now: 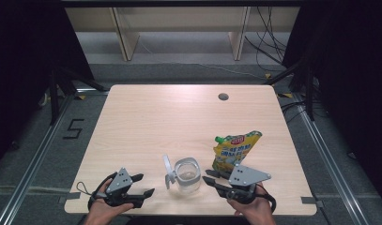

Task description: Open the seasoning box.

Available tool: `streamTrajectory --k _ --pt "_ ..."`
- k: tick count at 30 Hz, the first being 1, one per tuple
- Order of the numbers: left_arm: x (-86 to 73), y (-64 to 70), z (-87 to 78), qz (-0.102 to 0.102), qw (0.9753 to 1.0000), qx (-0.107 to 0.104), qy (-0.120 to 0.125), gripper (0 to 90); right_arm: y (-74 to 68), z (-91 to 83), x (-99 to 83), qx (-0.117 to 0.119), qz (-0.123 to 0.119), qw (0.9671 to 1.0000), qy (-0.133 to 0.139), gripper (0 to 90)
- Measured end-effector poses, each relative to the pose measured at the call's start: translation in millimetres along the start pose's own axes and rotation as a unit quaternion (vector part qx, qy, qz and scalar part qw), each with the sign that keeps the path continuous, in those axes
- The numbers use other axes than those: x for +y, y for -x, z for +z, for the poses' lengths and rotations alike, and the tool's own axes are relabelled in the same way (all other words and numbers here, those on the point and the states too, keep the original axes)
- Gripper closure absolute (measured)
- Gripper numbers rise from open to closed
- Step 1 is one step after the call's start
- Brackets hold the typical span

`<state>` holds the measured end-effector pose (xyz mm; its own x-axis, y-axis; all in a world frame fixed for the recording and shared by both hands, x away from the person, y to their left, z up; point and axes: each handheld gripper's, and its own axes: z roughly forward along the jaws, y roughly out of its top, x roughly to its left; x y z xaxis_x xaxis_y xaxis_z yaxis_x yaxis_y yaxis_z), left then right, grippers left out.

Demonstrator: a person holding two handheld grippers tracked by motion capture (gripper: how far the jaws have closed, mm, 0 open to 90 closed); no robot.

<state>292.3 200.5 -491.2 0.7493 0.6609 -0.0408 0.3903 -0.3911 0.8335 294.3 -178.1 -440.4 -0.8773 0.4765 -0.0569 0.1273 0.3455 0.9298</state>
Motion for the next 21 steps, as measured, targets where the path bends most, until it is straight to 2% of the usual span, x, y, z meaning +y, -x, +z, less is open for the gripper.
streamTrajectory --k 1,3,4,5,6,7,9,10,12,13,14,15,16,17,18,19,20,21 --pt "0.0 0.7 0.4 -0.003 1.0000 -0.002 0.003 31.0 2.9 -4.0 -3.5 0.003 0.008 1.0000 -0.005 68.8" --pt "0.1 1.3 0.8 -0.007 1.0000 -0.006 0.002 30.9 9.8 -14.1 -10.7 -0.019 0.009 0.9997 -0.014 66.4" --pt "0.2 1.3 0.7 -0.006 1.0000 -0.007 0.000 30.8 14.3 -18.8 -14.4 -0.019 0.012 0.9996 -0.019 65.8" --pt "0.3 1.1 0.6 -0.003 1.0000 -0.006 0.001 30.8 17.6 -23.2 -17.8 -0.023 0.023 0.9994 -0.015 65.7" --pt "0.9 -0.2 0.8 0.008 0.9999 -0.007 0.004 30.8 21.4 -27.6 -20.9 -0.025 0.027 0.9992 -0.011 65.2" --pt "1.1 -0.4 0.6 0.010 0.9999 -0.008 0.002 30.8 23.0 -33.1 -22.7 -0.036 0.036 0.9986 -0.017 64.6" --pt "1.1 -0.4 1.1 0.012 0.9999 -0.006 0.003 30.8 28.2 -39.8 -26.2 -0.048 0.030 0.9982 -0.022 64.0" --pt "0.1 1.6 1.7 -0.006 1.0000 -0.005 0.004 30.8 30.4 -42.4 -27.8 -0.054 0.036 0.9977 -0.023 62.4" --pt "0.1 1.9 1.8 -0.006 1.0000 -0.006 0.004 30.8 35.8 -45.8 -32.2 -0.061 0.044 0.9969 -0.023 60.3" --pt "0.8 0.4 1.7 0.009 0.9999 -0.007 0.005 30.8 39.1 -47.3 -34.7 -0.065 0.049 0.9964 -0.024 59.2" --pt "0.8 0.7 2.0 0.009 0.9999 -0.009 0.007 30.8 43.4 -48.5 -37.4 -0.068 0.045 0.9964 -0.023 57.4" --pt "0.6 2.3 3.1 -0.001 0.9999 -0.010 0.014 30.8 44.1 -50.5 -40.1 -0.077 0.064 0.9944 -0.033 56.3" --pt "0.9 1.0 2.3 0.009 0.9999 -0.010 0.007 30.8 48.8 -51.9 -43.0 -0.082 0.064 0.9939 -0.038 54.1" --pt "0.3 2.8 2.8 -0.006 0.9999 -0.010 0.007 30.8 51.2 -52.3 -46.0 -0.080 0.076 0.9930 -0.042 50.1" --pt "0.6 3.0 2.5 -0.005 0.9999 -0.010 0.005 30.8 56.4 -52.7 -49.4 -0.085 0.074 0.9926 -0.046 47.6" --pt "1.4 1.4 2.4 0.009 0.9999 -0.013 0.004 30.8 58.6 -53.4 -53.0 -0.092 0.087 0.9906 -0.051 46.6" --pt "1.4 3.2 3.3 -0.002 0.9998 -0.015 0.011 30.8 62.9 -53.5 -56.7 -0.094 0.097 0.9895 -0.050 45.6" --pt "1.9 2.0 3.3 0.010 0.9998 -0.014 0.010 30.8 70.2 -54.4 -59.6 -0.093 0.080 0.9910 -0.053 44.0"
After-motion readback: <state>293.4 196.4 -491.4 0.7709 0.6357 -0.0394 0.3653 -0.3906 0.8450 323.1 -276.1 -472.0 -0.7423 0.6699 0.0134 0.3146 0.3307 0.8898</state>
